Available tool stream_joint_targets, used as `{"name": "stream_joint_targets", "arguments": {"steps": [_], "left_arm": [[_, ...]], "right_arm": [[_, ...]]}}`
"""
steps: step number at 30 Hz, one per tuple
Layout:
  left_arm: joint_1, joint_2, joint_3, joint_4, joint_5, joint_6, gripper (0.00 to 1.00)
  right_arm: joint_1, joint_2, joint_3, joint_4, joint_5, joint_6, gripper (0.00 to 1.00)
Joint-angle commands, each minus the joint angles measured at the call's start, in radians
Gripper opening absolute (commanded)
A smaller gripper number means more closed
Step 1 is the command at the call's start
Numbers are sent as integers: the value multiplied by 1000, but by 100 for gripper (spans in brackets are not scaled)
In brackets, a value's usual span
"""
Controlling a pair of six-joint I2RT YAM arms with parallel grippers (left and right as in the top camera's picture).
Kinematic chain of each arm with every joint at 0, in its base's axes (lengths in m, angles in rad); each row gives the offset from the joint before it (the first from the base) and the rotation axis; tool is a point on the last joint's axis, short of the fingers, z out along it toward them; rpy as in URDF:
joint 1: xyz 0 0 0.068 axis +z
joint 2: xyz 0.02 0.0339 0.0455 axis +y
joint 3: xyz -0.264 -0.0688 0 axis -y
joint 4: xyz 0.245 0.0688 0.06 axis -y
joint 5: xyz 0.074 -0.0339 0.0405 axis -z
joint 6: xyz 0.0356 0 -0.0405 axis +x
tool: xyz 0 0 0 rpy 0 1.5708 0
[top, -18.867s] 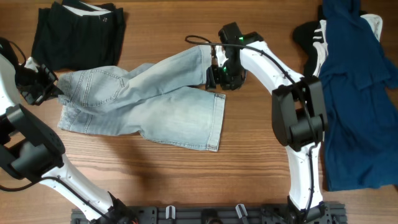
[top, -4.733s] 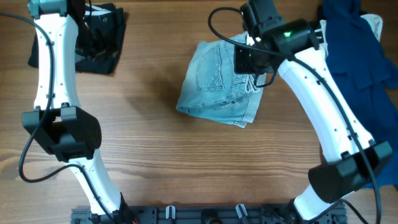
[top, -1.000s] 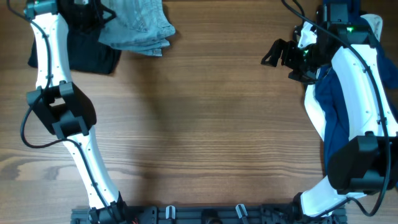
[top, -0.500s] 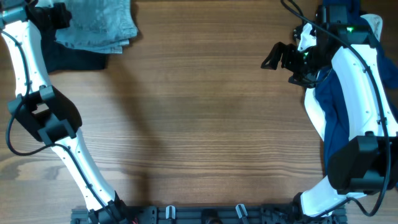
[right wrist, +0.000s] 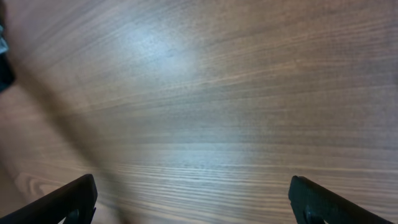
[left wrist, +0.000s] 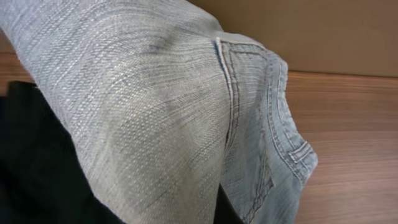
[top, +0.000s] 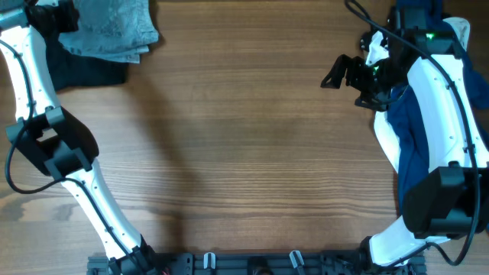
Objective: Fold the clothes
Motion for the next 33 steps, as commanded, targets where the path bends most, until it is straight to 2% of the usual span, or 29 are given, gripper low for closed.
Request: {"name": "stream_joint_targets", "arguments": {"steps": [1, 2, 3, 4, 6, 7, 9, 10, 12, 13, 14, 16, 17, 18, 19, 20, 24, 30, 33], "left_arm": [[44, -54, 19, 60, -140, 20, 7], [54, -45, 18, 76, -173, 20, 11], [69, -31, 17, 83, -194, 20, 28], [77, -21, 17, 87, -193, 20, 37], [107, 2, 17, 103, -193, 20, 30], [118, 13, 17, 111, -196, 20, 36], [151, 35, 17, 117, -220, 19, 38], [164, 43, 17, 116, -235, 17, 53], [193, 52, 17, 97, -232, -1, 56], [202, 52, 17, 90, -232, -41, 72], [206, 51, 17, 90, -229, -91, 78], [205, 46, 17, 80, -188, -145, 72], [200, 46, 17, 67, -127, -183, 64], [193, 47, 17, 63, -62, -196, 41], [185, 48, 17, 60, -31, -197, 11], [175, 48, 17, 55, -25, -212, 4], [146, 67, 17, 46, -34, -224, 4], [145, 184, 17, 40, -42, -224, 4], [145, 255, 17, 28, -211, -225, 6]], "right_arm": [[3, -24, 15, -14, 31, 5, 100], [3, -24, 15, -16, 31, 5, 100], [3, -24, 15, -19, 31, 5, 100], [3, -24, 15, -21, 31, 5, 100], [3, -24, 15, -19, 31, 5, 100], [3, -24, 15, -19, 32, 5, 100], [3, -24, 15, -22, 31, 3, 100], [3, -24, 15, -24, 32, 2, 100], [3, -24, 15, -23, 32, 2, 100], [3, -24, 15, -21, 32, 2, 100], [3, -24, 15, -18, 32, 2, 100], [3, -24, 15, -12, 31, 2, 100], [3, -24, 15, -12, 31, 2, 100], [3, -24, 15, -12, 31, 2, 100], [3, -24, 15, -12, 31, 2, 100], [3, -24, 15, -13, 31, 2, 100], [3, -24, 15, -11, 31, 1, 100], [3, -24, 15, -12, 31, 1, 100], [3, -24, 15, -14, 31, 1, 100]]}}
